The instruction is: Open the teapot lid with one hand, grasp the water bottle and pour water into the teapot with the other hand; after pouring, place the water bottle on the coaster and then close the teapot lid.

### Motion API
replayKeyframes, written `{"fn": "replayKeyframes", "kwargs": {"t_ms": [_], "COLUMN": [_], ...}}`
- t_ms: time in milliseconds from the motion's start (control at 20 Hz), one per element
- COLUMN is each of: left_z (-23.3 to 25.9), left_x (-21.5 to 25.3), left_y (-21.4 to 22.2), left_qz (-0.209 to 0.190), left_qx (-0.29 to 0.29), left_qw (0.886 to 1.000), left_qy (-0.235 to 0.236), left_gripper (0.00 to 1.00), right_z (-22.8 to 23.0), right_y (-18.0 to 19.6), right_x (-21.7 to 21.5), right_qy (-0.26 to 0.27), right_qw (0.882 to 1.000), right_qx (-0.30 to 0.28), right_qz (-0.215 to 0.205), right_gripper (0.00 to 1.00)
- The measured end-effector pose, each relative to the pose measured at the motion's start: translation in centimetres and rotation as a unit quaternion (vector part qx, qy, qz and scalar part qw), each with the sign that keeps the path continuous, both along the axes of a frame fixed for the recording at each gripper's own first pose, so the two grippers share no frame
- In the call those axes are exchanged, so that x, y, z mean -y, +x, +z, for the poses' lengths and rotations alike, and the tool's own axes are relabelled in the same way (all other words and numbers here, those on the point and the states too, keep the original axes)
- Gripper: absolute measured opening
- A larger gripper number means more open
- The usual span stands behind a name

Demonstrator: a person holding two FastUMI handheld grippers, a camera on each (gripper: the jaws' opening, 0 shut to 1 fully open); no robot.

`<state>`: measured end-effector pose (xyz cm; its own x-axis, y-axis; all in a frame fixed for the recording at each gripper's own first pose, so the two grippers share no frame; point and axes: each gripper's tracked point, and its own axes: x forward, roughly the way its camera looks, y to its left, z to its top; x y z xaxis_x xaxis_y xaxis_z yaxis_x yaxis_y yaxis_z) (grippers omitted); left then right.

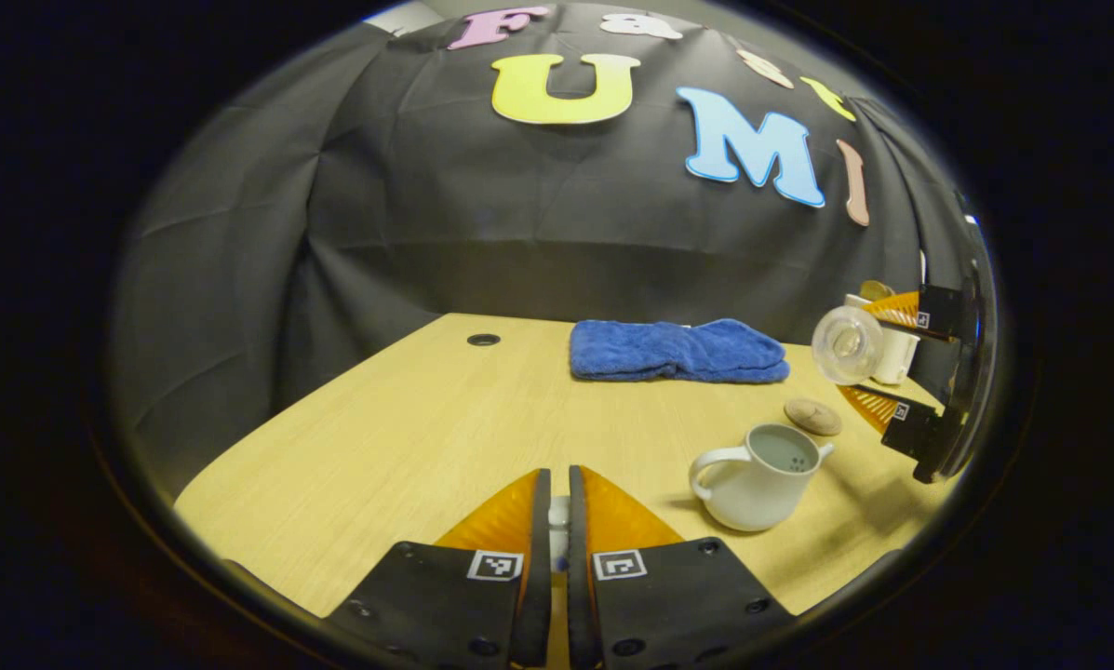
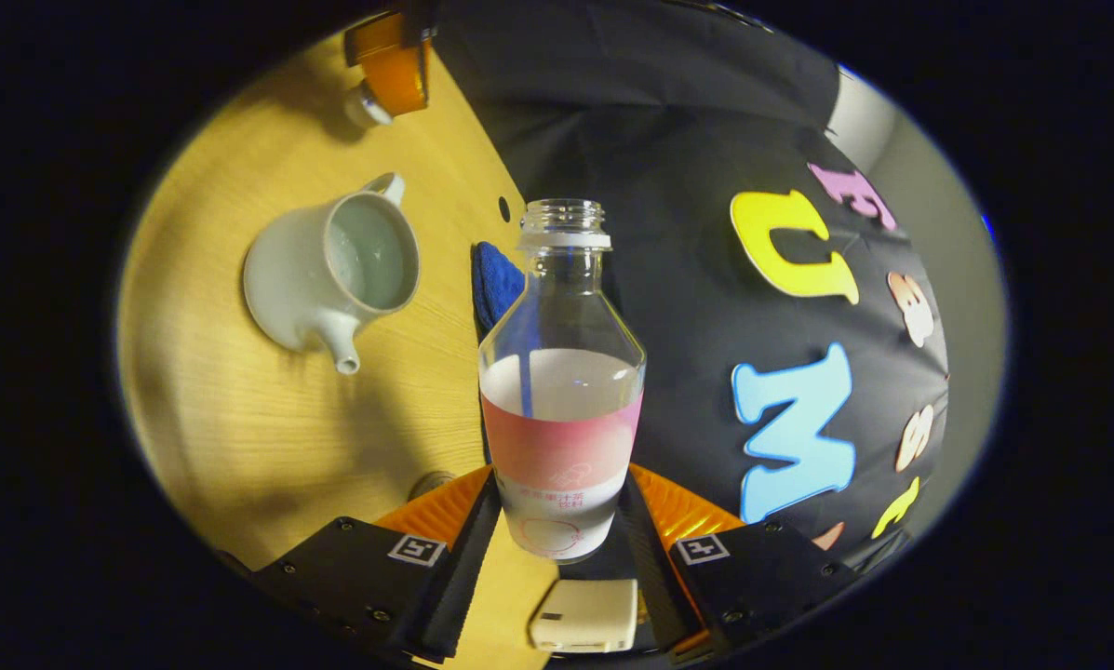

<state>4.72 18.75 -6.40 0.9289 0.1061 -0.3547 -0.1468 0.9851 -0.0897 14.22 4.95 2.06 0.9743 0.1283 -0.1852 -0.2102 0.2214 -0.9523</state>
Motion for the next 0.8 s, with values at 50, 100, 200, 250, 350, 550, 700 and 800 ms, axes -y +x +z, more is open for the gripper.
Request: {"fn": "replayKeyframes", "kwargs": {"t_ms": [50, 100, 200, 250, 350, 550, 700, 800], "left_z": [0.0, 0.0, 0.1, 0.0, 0.0, 0.0, 0.0, 0.0], "left_x": [0.0, 0.0, 0.0, 0.0, 0.0, 0.0, 0.0, 0.0], "left_y": [0.0, 0.0, -0.1, 0.0, 0.0, 0.0, 0.0, -0.1], "left_qz": [0.001, 0.002, 0.002, 0.002, 0.002, 0.003, 0.003, 0.002], "left_qx": [0.000, 0.000, 0.000, 0.000, 0.001, 0.003, 0.003, 0.004], "left_qw": [1.000, 1.000, 1.000, 1.000, 1.000, 1.000, 1.000, 1.000], "left_qy": [0.000, 0.000, 0.000, -0.001, -0.003, -0.004, -0.005, -0.007], "left_gripper": [0.14, 0.14, 0.14, 0.14, 0.14, 0.14, 0.13, 0.14], "right_z": [-0.3, -0.6, -1.2, -1.1, -1.3, -1.4, -2.1, -2.6], "right_y": [0.1, 0.3, 0.4, 0.2, 0.5, 1.6, 2.4, 3.0], "right_x": [-0.1, -0.2, 0.1, 0.5, 1.3, 2.7, 3.1, 3.3], "right_qy": [0.028, 0.056, 0.128, 0.167, 0.232, 0.346, 0.403, 0.429], "right_qw": [1.000, 0.998, 0.990, 0.983, 0.968, 0.930, 0.904, 0.891], "right_qx": [-0.013, -0.024, -0.051, -0.065, -0.085, -0.106, -0.118, -0.117], "right_qz": [-0.002, -0.005, -0.019, -0.024, -0.040, -0.066, -0.085, -0.091], "right_gripper": [0.75, 0.75, 0.75, 0.75, 0.75, 0.75, 0.75, 0.75]}}
